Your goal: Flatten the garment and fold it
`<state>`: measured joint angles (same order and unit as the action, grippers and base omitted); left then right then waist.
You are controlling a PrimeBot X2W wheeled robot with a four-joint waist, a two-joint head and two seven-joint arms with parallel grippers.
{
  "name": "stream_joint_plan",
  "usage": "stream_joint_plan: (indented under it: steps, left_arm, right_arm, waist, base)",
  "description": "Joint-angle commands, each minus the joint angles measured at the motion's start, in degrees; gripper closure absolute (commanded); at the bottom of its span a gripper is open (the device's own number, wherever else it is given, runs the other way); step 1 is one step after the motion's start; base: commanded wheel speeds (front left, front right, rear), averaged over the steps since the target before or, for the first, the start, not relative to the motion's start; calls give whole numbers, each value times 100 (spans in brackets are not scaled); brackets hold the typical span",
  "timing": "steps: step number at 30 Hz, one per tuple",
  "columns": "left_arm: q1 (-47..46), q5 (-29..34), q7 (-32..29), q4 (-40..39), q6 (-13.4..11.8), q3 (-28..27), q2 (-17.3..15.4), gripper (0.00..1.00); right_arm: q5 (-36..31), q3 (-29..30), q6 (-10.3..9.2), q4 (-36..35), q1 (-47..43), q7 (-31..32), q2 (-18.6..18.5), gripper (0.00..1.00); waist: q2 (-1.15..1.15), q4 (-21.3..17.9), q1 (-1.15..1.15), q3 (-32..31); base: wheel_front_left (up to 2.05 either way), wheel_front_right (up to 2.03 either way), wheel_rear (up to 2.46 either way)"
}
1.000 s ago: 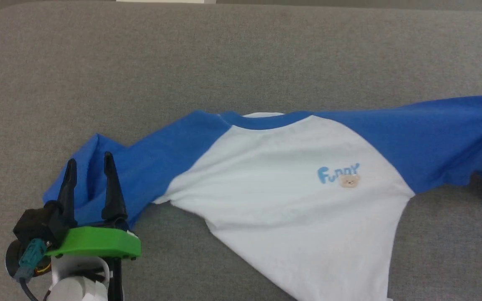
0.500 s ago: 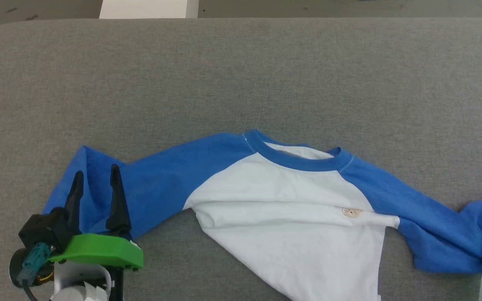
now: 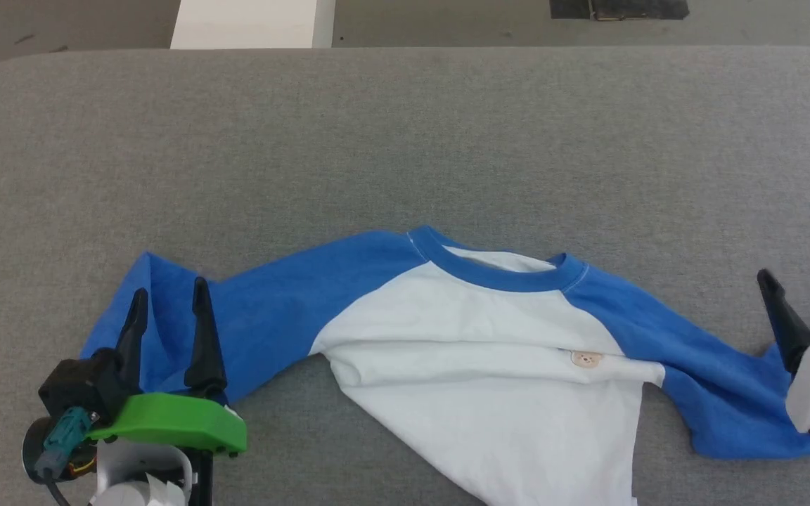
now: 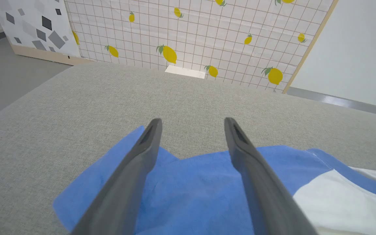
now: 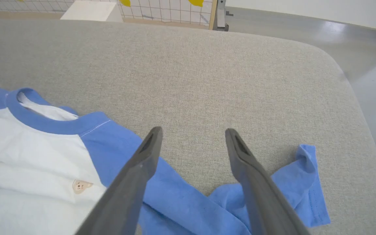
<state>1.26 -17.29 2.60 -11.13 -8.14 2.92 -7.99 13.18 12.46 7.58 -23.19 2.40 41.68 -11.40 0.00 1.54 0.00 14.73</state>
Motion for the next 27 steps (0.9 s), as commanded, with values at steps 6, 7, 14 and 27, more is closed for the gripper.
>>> stream_joint_plan:
  steps: [6, 7, 14, 27]
  left_arm:
    - [-77, -95, 12, 33, 44, 63, -51, 0]
    - [-96, -96, 12, 34, 49, 66, -60, 0]
    - [-250, -108, 25, 70, 88, 108, -100, 0]
    - [-280, -148, 123, 197, 28, 157, -38, 0]
  right_arm:
    - [240, -816, -9, 886, 166, 763, -854, 0]
    - [284, -902, -9, 991, 192, 791, -957, 0]
    - [545, -1511, -9, 1882, 402, 728, -1509, 58]
    - [-339, -716, -9, 1927, 1378, -758, -1617, 100]
  waist:
    - [0, 268, 0, 333]
    - [0, 295, 0, 374]
    - [0, 497, 0, 602]
    - [0, 514, 0, 445]
  base:
    - [0, 0, 0]
    - [0, 0, 0]
    - [0, 0, 0]
    - [0, 0, 0]
